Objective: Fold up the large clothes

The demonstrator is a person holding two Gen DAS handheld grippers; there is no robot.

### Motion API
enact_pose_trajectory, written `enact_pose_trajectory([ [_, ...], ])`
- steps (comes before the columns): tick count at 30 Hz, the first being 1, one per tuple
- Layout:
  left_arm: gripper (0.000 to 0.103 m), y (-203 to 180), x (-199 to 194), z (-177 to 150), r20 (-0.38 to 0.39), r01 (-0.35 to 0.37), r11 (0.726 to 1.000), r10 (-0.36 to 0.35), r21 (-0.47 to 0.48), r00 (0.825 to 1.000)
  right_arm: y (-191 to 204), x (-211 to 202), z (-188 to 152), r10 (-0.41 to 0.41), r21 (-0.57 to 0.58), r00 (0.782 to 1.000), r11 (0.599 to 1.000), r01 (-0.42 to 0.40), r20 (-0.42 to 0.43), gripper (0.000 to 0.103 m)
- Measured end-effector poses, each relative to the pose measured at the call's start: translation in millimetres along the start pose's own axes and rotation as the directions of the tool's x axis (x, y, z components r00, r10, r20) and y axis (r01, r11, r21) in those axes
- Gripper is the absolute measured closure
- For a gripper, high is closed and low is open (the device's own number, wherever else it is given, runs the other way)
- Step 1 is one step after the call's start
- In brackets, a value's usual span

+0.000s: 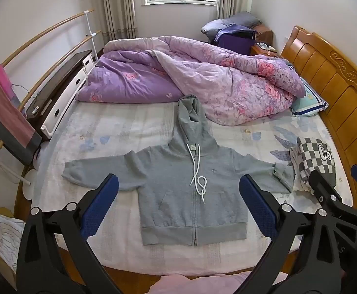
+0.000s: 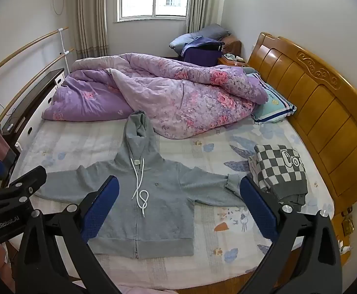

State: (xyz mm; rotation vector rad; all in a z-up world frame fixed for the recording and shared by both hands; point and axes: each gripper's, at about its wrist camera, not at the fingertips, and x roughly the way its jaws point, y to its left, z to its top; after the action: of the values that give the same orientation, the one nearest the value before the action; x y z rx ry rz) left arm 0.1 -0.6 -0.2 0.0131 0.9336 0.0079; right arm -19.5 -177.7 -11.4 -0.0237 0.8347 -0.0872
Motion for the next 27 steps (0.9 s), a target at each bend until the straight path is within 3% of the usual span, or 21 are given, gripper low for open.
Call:
enact_pose_trajectory([
  [27, 0.004, 4.0, 2.5, -1.5, -0.008, 0.011, 1.0, -0.011, -0.012, 1.0, -1.1, 3.2, -17.6, 0.013, 0.008, 1.0, 1.0, -0.013, -0.003, 0.008],
])
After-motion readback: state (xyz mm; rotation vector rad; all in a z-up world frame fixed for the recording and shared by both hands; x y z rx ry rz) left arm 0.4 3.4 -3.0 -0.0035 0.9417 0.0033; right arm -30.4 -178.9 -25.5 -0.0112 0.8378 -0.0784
